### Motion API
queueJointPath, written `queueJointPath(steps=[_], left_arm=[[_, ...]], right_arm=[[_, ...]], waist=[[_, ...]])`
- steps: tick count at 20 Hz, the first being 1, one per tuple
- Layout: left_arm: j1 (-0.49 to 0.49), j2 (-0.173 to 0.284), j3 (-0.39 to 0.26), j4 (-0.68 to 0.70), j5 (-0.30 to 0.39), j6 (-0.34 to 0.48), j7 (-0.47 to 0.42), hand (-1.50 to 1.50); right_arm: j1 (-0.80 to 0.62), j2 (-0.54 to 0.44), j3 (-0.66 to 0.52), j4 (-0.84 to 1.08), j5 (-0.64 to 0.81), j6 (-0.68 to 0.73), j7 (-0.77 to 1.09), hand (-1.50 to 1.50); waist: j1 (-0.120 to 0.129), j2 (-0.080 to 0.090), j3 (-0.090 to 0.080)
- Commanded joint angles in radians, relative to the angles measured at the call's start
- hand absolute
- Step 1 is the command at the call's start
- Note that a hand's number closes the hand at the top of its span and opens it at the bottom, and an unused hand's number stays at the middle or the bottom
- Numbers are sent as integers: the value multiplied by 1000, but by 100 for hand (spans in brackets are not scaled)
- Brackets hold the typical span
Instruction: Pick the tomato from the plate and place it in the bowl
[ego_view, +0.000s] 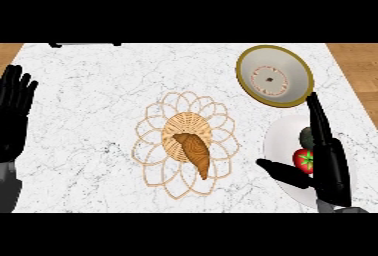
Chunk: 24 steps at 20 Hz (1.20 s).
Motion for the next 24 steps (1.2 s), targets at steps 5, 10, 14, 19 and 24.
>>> queueJointPath(steps=[5, 10, 14, 19, 24], left_arm=[[2, 1, 13, 14, -10, 0, -11, 0], [-5, -15, 6, 12, -9, -1, -8, 0], [-15, -12, -2, -23, -10, 1, 31, 0], [-70, -33, 2, 45, -26, -35, 7, 0], [-99, -60, 7, 37, -53, -13, 39, 0]], right_arm=[[95, -217, -18, -317, 156, 316, 501, -150], [177, -313, 15, -509, 72, 564, 732, -150], [142, -394, -14, -610, -44, 758, 903, -150], [126, -372, -84, -646, -152, 848, 1003, -150], [122, -343, -144, -557, -167, 869, 923, -150]], waist=[[-8, 2, -5], [6, 7, 0], [38, 12, 2], [38, 16, 5], [42, 15, 6]])
